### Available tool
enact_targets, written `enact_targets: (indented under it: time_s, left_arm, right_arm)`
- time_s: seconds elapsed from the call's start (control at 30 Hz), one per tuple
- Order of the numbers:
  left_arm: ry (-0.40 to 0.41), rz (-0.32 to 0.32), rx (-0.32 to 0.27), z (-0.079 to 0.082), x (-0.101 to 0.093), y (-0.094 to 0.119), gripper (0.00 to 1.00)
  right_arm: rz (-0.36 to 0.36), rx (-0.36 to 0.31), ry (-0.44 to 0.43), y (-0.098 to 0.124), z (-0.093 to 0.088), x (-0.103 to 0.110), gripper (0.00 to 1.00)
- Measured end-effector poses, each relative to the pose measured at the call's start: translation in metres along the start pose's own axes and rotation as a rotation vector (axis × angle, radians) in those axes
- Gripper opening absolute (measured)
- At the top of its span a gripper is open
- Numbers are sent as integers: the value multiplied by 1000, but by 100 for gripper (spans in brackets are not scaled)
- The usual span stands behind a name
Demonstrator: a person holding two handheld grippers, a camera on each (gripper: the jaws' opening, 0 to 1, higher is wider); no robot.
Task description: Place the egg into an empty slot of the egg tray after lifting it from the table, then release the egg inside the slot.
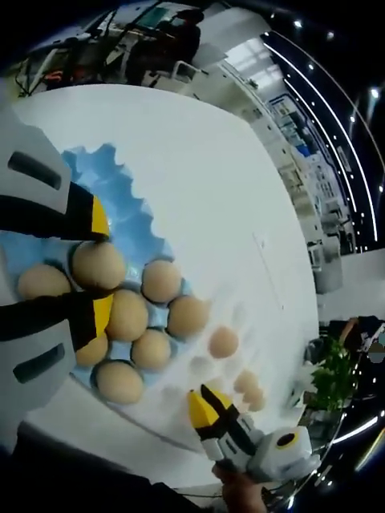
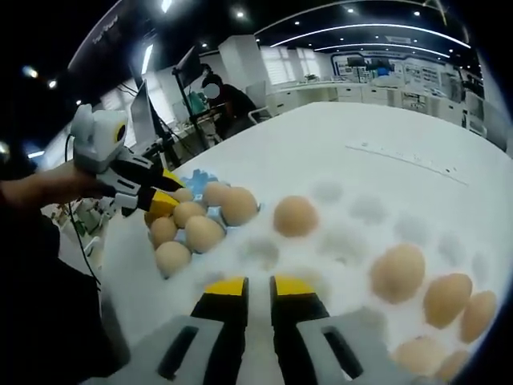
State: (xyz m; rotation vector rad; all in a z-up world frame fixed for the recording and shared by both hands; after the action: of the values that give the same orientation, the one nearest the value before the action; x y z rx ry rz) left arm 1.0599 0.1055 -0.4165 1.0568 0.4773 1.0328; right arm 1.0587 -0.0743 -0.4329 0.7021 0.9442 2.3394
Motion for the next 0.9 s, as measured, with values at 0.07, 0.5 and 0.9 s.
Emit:
enact_targets:
  time_s: [0.07, 0.5, 0.9]
  left_arm:
    - [4, -3, -1, 0, 0, 0, 25]
    - [7, -3, -8, -1, -1, -1, 25]
    - [-67, 34, -67, 4, -1, 14, 37]
  right_arm:
    - [0, -2, -2, 0, 0, 0, 11]
    - [0, -5, 5, 0, 0, 0, 11]
    - [3, -7, -1, -1, 0, -1, 11]
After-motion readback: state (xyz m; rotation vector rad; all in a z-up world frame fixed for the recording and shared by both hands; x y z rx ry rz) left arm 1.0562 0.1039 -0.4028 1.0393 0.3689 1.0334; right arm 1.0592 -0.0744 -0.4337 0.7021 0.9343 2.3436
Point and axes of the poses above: the point that each gripper's makers call its tool centre point, and the gripper's own axes: y roughly backward along the fingers, x roughly to its left, z roughly out of its top, the point moved 1 cm from there along y, roughly backward along the fingers, and after that the axes turned 13 degrees about x, right-handed, at the moved point
